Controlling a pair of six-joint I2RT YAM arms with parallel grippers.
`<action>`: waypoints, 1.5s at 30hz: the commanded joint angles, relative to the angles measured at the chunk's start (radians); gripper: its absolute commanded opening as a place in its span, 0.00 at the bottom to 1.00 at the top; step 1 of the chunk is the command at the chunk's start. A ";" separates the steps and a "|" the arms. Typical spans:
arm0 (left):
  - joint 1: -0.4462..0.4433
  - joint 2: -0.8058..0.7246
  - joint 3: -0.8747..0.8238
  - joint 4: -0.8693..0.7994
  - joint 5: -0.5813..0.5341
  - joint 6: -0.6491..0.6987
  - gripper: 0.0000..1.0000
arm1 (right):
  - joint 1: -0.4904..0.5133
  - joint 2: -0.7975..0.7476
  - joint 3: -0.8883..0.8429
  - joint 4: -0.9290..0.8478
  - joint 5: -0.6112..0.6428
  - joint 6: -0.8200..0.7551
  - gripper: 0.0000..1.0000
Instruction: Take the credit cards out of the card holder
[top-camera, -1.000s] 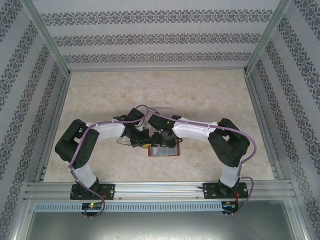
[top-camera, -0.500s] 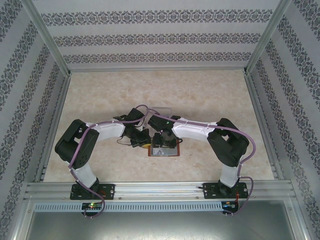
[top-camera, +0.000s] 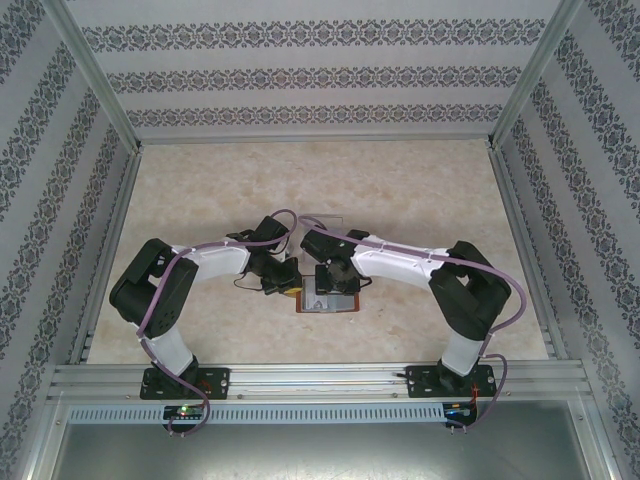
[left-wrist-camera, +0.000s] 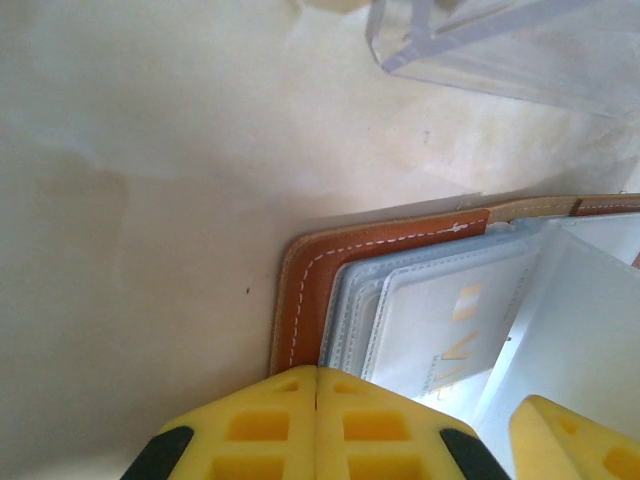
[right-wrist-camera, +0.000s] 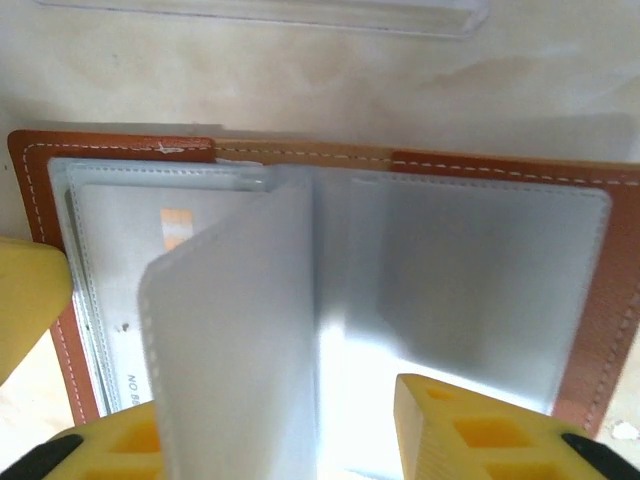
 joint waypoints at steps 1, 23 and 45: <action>-0.015 -0.033 0.018 -0.076 -0.015 0.009 0.05 | -0.011 -0.035 -0.030 -0.040 0.044 -0.016 0.41; -0.038 -0.049 0.099 -0.129 -0.007 0.003 0.06 | -0.013 0.016 0.033 -0.224 0.230 -0.091 0.63; -0.088 0.049 0.091 -0.057 0.010 -0.019 0.02 | -0.112 -0.125 -0.252 0.483 -0.334 0.090 0.28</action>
